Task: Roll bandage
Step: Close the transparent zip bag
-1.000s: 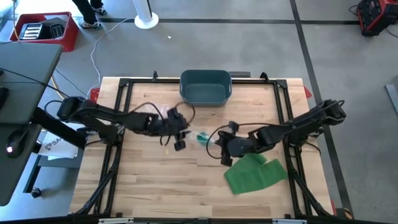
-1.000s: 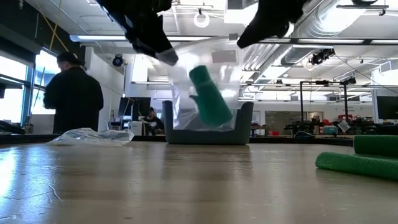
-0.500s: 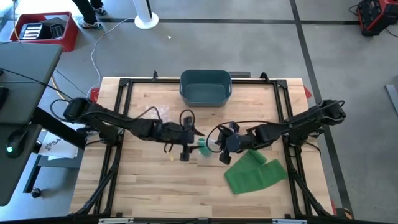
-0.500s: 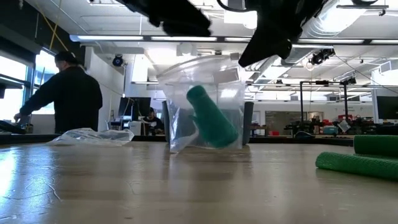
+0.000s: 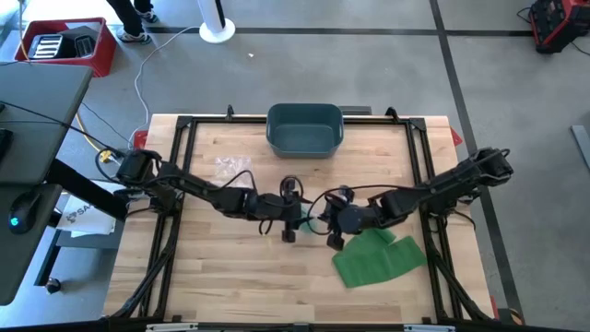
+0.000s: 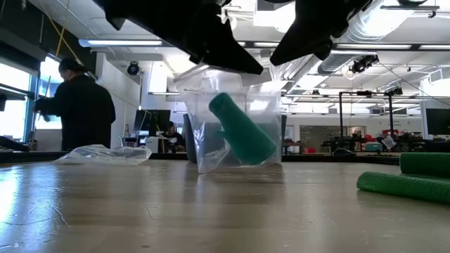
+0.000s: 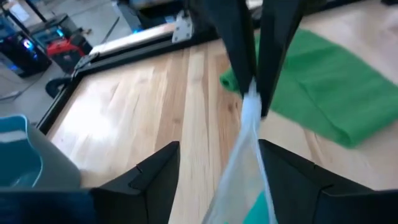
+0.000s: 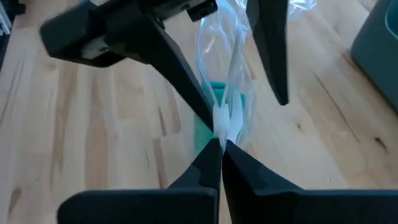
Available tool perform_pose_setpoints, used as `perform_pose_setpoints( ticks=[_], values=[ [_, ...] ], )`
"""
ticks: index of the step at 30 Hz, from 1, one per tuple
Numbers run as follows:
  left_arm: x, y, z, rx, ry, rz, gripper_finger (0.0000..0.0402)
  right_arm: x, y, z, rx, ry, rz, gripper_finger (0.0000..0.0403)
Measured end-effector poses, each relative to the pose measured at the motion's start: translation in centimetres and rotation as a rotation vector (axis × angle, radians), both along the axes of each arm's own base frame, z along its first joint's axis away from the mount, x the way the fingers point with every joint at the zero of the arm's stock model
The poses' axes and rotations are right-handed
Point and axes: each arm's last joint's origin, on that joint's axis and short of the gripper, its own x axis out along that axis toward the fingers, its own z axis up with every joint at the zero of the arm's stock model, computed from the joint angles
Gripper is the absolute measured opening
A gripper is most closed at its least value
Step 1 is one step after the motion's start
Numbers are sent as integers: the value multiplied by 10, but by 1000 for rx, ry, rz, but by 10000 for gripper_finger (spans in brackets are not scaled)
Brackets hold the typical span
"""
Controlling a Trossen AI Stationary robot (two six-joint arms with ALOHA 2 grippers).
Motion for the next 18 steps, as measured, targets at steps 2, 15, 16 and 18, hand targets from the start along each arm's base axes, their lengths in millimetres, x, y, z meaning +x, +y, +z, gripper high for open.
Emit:
perform_pose_setpoints(
  ticks=[2, 15, 16, 18],
  values=[
    [-1, -2, -2, 8, 18, 0, 187, -1, 3, 0, -11, -4, -1, 0],
    [-8, -25, -4, 36, 40, -15, 29, -2, 3, -1, -15, 5, 0, 0],
    [-9, -26, -4, 40, 38, -12, 19, -2, 3, -1, -21, 8, 6, 0],
    [-9, -28, -4, 40, 36, -5, 5, -3, 5, -1, -50, 12, 27, 0]
  ],
)
